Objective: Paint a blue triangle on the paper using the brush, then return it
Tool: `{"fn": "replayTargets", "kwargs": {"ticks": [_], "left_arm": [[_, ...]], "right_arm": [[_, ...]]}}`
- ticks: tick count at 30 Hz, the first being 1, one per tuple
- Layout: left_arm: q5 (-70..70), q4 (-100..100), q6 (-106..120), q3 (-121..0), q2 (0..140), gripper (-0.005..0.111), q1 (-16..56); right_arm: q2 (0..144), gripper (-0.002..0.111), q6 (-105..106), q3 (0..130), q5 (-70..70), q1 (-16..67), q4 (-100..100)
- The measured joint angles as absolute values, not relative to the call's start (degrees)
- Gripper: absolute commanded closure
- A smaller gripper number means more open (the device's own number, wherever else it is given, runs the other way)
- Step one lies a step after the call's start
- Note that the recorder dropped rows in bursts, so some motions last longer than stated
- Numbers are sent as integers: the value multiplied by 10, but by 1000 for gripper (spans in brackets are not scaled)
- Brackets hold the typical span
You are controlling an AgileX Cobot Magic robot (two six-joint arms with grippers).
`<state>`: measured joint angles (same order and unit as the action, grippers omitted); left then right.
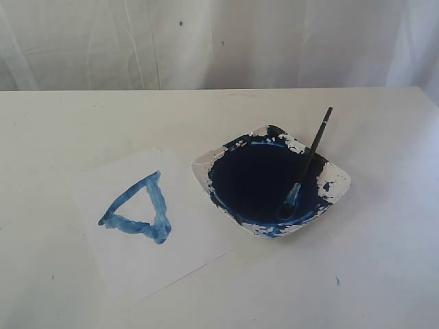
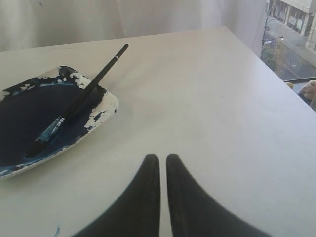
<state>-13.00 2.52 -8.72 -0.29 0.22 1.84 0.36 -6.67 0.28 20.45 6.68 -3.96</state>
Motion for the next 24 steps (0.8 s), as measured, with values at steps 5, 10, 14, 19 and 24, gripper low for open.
{"fn": "replayTargets", "kwargs": {"ticks": [5,10,14,19,24], "left_arm": [[-135,25,-87,-3,2,107,18],[-135,25,-87,-3,2,107,18],[-135,25,-87,-3,2,107,18],[-135,25,-87,-3,2,107,18],[-135,25,-87,-3,2,107,18]], "right_arm": [[4,103,-67,3,205,73,-32],[4,103,-67,3,205,73,-30],[4,103,-67,3,205,73,-27],[4,103,-67,3,205,73,-26],[4,103,-67,3,205,73,-26]]}}
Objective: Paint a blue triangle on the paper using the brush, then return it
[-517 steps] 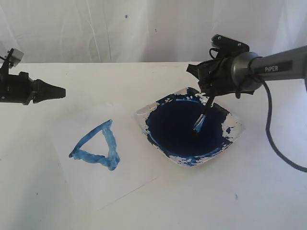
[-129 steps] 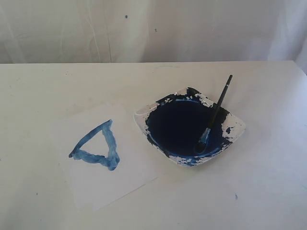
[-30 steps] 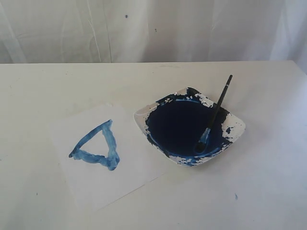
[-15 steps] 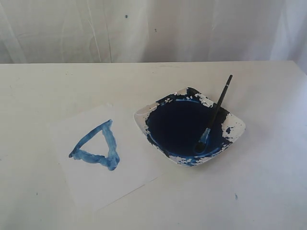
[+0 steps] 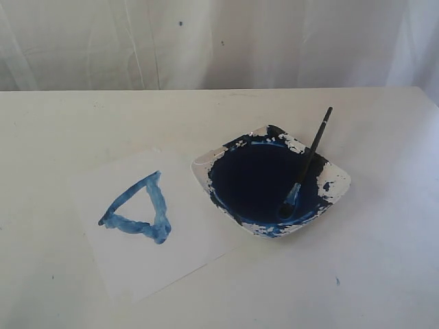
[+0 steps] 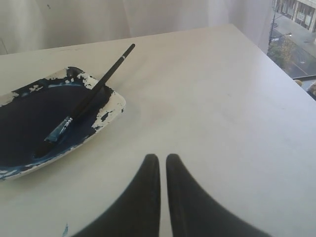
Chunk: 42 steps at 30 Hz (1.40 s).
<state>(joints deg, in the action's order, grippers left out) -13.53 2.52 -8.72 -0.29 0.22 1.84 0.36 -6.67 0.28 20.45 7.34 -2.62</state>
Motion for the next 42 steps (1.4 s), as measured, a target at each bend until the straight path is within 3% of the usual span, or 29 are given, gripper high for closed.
{"fn": "replayTargets", "kwargs": {"ticks": [42], "left_arm": [[-136,25,-87,-3,2,107,18]], "right_arm": [[4,103,-67,3,205,51,-26]]}}
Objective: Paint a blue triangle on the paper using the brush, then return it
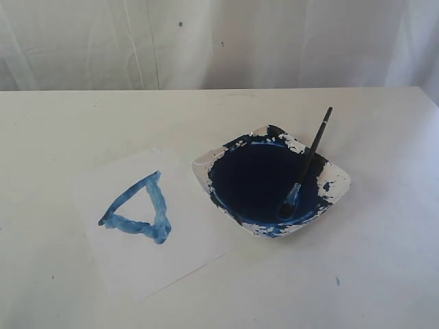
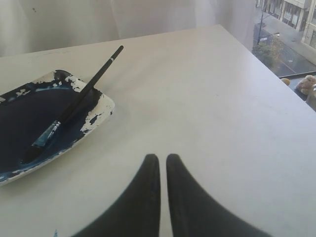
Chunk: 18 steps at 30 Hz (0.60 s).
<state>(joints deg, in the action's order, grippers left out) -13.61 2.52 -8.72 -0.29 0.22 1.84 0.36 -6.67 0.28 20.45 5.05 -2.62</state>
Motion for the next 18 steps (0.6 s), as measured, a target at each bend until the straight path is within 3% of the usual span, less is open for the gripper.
{"fn": "replayTargets", "kwargs": {"ticks": [18], "left_arm": [[-136,25,-87,-3,2,107,18]], "right_arm": [[4,103,-65,3,205,60,-26]]}}
